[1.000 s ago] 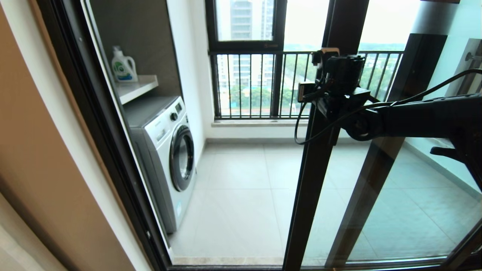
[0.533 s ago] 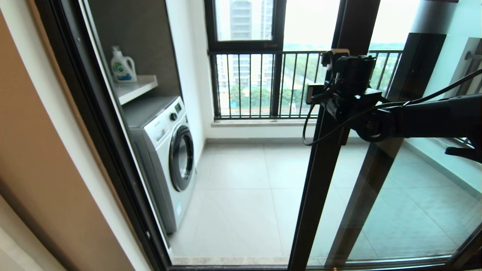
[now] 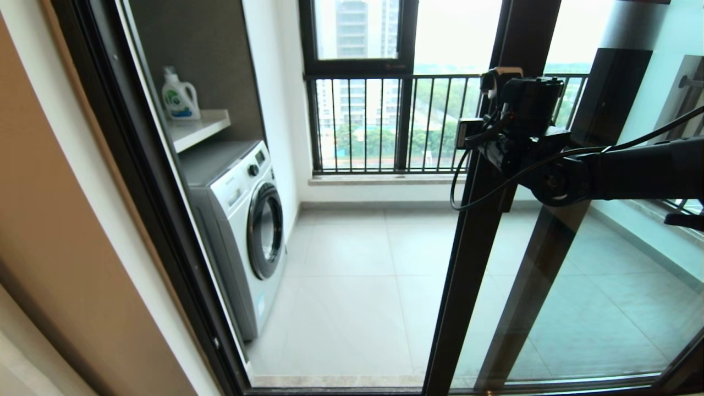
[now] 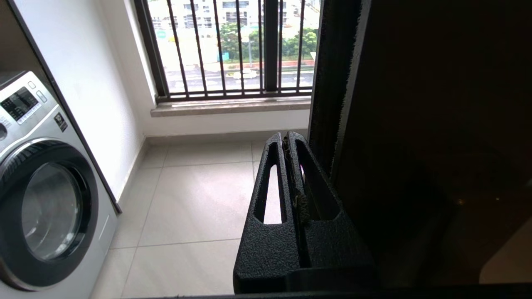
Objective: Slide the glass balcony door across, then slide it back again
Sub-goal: Open the slid door
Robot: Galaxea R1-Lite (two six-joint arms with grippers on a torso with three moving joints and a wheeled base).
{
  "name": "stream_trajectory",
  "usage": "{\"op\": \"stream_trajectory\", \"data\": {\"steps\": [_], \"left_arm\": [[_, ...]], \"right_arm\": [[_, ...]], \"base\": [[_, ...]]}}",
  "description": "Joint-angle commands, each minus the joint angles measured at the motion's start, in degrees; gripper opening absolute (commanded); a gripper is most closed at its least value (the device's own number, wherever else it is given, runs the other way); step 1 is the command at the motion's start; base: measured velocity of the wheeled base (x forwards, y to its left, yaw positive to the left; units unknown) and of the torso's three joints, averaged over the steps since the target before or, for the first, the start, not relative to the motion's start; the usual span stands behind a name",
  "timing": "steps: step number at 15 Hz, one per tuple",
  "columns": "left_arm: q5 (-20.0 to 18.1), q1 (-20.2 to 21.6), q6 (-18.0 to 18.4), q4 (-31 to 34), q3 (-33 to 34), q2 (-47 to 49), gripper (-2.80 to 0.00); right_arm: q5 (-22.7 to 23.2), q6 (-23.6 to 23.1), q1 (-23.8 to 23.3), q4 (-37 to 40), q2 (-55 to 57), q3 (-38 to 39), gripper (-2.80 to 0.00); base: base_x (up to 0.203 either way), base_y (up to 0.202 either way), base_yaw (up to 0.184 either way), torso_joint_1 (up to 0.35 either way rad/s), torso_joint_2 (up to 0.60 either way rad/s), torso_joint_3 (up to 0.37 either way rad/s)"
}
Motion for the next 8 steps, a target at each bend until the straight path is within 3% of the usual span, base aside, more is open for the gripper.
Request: {"op": "stream_trajectory", "data": {"steps": [1, 8], "left_arm": [[0.00, 0.03, 0.00, -0.02, 0.00, 0.09, -2.80], [0.00, 0.03, 0.00, -0.02, 0.00, 0.09, -2.80]], "right_arm": [[-0.24, -0.08, -1.40, -0.18, 0.65, -0.14, -2.80], [-0.04, -0.04, -2.07, -0.27, 0.60, -0.09, -2.80]], "base": [[0.000, 0.000, 0.000, 0.000, 0.00, 0.000], [0.000, 0.000, 0.000, 0.000, 0.00, 0.000]]}}
